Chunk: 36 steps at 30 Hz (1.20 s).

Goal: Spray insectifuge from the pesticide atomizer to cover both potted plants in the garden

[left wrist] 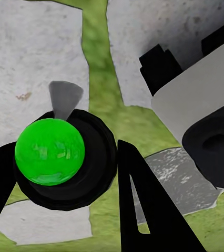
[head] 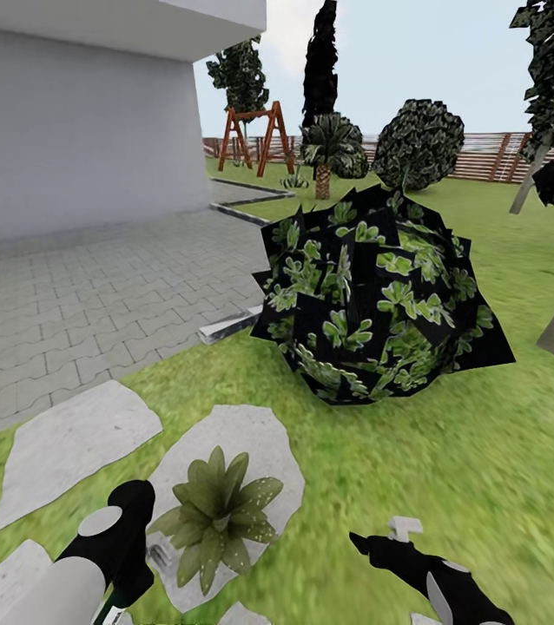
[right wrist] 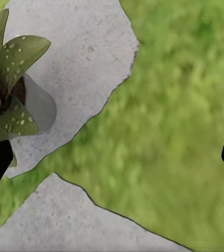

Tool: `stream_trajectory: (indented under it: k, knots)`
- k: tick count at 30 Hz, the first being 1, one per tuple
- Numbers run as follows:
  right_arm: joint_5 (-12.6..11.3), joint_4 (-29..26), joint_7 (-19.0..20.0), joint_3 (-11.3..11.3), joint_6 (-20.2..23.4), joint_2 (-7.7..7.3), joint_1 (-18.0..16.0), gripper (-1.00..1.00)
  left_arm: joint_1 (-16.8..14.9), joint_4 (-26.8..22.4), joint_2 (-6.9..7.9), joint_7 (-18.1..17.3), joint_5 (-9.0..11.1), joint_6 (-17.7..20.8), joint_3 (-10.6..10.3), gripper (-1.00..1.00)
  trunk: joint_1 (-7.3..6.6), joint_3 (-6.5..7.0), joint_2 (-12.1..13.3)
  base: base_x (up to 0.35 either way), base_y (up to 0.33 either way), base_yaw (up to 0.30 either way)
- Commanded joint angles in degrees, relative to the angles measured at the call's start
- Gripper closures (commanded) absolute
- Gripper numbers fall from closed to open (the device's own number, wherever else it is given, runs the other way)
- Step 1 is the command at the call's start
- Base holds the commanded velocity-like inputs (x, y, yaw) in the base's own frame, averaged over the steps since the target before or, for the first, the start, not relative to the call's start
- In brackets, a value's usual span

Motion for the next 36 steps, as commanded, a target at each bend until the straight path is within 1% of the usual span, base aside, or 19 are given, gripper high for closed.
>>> stream_trajectory:
  k: [1,5,8,11,17,21,26,28,30,33,36]
  knots:
    - [0.2,-0.1,0.5,-0.5,0.4,0.05,0.0,-1.0,0.0,-0.1,-0.03,-0.6,-0.5,0.6,0.1,1.0,-0.01,-0.08,0.0,0.0,0.0,0.023]
    - [0.2,0.1,0.5,-0.5,0.5,-0.02,0.0,-1.0,0.0,-0.2,-0.12,-0.6,-0.4,0.6,0.1,1.0,-0.01,-0.16,0.0,0.0,0.0,0.007]
    - [0.2,0.6,0.5,-0.5,0.5,-0.02,0.0,-1.0,0.0,-0.6,-0.49,-0.6,-0.4,0.6,0.1,1.0,-0.01,-0.38,0.0,0.018,0.0,0.001]
    - [0.2,0.8,0.5,-0.6,0.5,-0.01,0.0,-1.0,0.0,-3.3,-0.62,-0.6,-0.4,0.6,0.1,1.0,-0.01,-0.64,0.0,0.072,0.0,-0.052]
    - [0.2,0.9,0.5,-0.7,0.5,-0.02,0.0,-1.0,0.0,-4.2,-0.68,-0.6,-0.4,0.6,0.1,1.0,-0.01,-1.19,0.0,0.235,0.149,-0.098]
    - [0.2,0.9,0.5,-0.7,0.5,-0.02,0.0,-1.0,0.0,-4.1,-0.66,-0.6,-0.5,0.5,0.1,1.0,-0.01,-1.27,0.0,0.184,0.19,-0.03]
    - [0.2,0.9,0.6,-0.7,0.5,-0.02,0.0,-1.0,0.0,-3.7,-0.65,-0.6,-0.6,0.5,0.1,1.0,-0.01,-1.41,0.0,0.021,0.028,-0.057]
    - [0.2,0.9,0.6,-0.7,0.5,-0.02,0.0,-1.0,0.0,-2.5,-0.65,-0.7,-0.6,0.5,0.1,1.0,-0.01,-1.55,0.0,0.002,0.002,-0.162]
    - [0.2,0.9,0.6,-0.7,0.5,-0.02,0.0,-1.0,0.0,0.4,-0.65,-0.7,-0.7,0.5,0.2,1.0,-0.01,-1.7,0.0,0.0,0.001,-0.178]
    - [0.2,0.9,0.6,-0.7,0.5,-0.02,0.0,-1.0,0.0,1.8,-0.64,-0.6,-0.7,0.5,0.2,1.0,-0.01,-1.92,0.0,0.0,0.0,-0.182]
    - [0.2,1.2,0.6,-0.7,0.5,-0.02,0.0,-1.0,0.0,1.9,-0.64,-0.5,-0.9,0.5,0.1,1.0,-0.01,-2.14,0.0,0.0,0.0,-0.184]
